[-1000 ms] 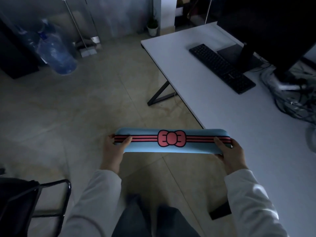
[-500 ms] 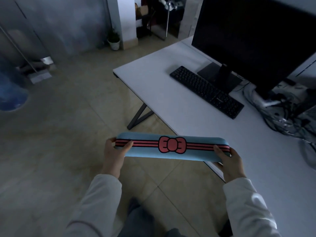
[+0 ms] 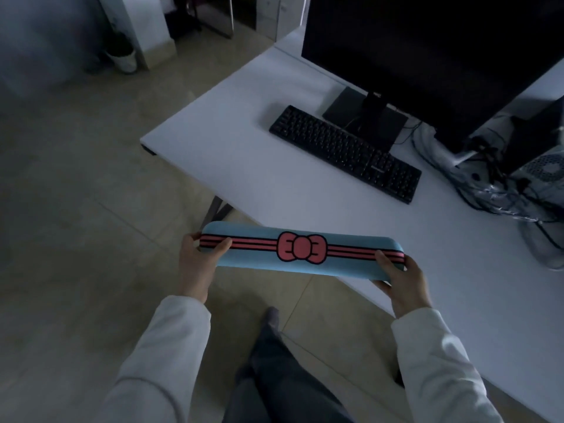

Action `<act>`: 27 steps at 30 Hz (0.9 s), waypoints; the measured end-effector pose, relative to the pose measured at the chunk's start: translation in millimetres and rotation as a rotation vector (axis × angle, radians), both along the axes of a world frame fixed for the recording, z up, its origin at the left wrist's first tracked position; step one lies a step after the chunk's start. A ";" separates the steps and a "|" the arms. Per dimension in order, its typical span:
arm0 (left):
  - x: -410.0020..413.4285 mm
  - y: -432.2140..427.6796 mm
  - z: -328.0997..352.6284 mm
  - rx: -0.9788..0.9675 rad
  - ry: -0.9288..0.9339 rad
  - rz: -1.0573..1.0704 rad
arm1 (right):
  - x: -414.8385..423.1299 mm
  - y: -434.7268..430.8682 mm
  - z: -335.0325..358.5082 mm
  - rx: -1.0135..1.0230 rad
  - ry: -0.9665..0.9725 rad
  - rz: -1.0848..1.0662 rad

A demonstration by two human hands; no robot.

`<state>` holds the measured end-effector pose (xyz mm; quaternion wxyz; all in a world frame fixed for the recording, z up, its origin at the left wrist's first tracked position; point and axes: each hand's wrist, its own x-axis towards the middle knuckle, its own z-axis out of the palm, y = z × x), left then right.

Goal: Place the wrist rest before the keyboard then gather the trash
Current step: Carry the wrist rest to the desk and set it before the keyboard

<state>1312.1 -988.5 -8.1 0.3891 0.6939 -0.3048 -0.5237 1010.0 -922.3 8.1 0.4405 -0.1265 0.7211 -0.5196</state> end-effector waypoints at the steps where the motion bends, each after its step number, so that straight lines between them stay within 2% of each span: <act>1: -4.7 -13.4 -0.6 -0.007 -0.009 -0.023 | -2.1 -6.6 -1.4 -0.007 -0.013 -0.024; 14: -61.8 -149.6 -3.0 -0.064 -0.131 -0.303 | -34.7 -73.3 -6.9 0.044 -0.072 -0.254; 27: -91.8 -257.3 -27.8 -0.053 -0.269 -0.706 | 7.3 -74.5 -36.1 0.298 -0.093 -0.590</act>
